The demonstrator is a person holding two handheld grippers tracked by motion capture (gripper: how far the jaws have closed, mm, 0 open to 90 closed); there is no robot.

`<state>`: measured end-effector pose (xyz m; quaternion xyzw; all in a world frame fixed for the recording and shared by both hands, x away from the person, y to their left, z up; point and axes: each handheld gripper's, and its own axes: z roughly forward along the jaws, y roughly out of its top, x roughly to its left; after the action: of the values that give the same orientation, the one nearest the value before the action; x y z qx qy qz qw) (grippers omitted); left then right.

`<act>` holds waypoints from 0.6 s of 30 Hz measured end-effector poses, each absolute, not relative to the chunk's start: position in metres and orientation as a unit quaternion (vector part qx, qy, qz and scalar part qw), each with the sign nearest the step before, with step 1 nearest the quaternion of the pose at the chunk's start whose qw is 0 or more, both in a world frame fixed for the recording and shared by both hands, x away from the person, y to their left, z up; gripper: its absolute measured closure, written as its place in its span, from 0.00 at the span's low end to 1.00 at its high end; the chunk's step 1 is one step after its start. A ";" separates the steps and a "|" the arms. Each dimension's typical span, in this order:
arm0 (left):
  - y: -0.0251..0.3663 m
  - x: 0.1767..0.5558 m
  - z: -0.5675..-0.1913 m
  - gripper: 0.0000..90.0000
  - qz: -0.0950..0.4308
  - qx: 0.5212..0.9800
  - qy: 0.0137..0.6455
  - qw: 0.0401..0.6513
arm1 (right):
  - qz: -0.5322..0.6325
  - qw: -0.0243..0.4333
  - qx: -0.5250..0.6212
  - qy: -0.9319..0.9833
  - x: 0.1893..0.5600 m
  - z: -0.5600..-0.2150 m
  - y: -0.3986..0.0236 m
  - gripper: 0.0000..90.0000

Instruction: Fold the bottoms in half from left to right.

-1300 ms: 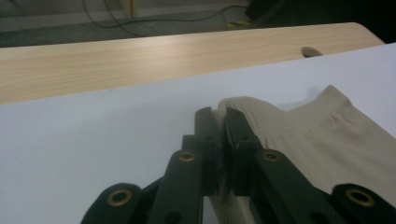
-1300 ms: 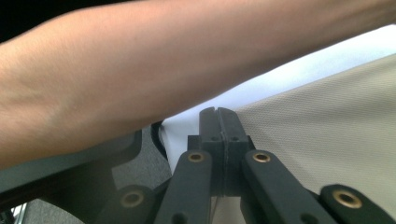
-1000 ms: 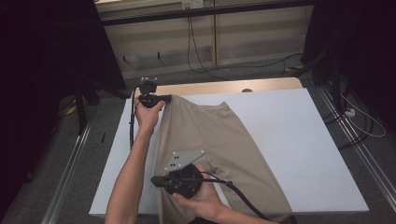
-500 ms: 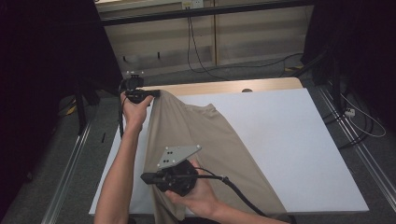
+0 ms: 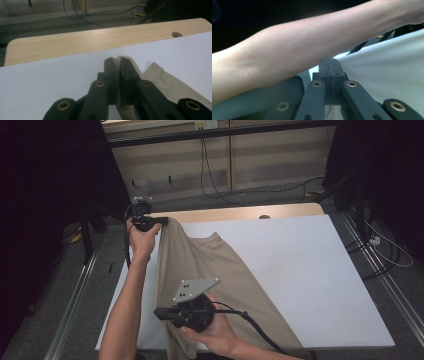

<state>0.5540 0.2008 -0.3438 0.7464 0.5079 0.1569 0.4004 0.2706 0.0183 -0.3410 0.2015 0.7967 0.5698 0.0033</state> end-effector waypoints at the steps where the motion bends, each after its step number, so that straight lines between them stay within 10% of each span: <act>1: 0.197 0.555 -0.347 0.95 0.151 0.751 0.505 0.397 | 0.565 0.001 0.205 0.799 0.270 -0.344 0.015 1.00; 18: 0.142 0.562 -0.380 0.94 0.129 0.767 0.497 0.385 | 0.532 0.031 0.252 0.808 0.261 -0.357 -0.049 1.00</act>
<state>0.5615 0.1425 -0.3800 0.7667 0.4971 0.1292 0.3851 0.2608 -0.0490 -0.3567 0.2519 0.8079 0.5318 0.0311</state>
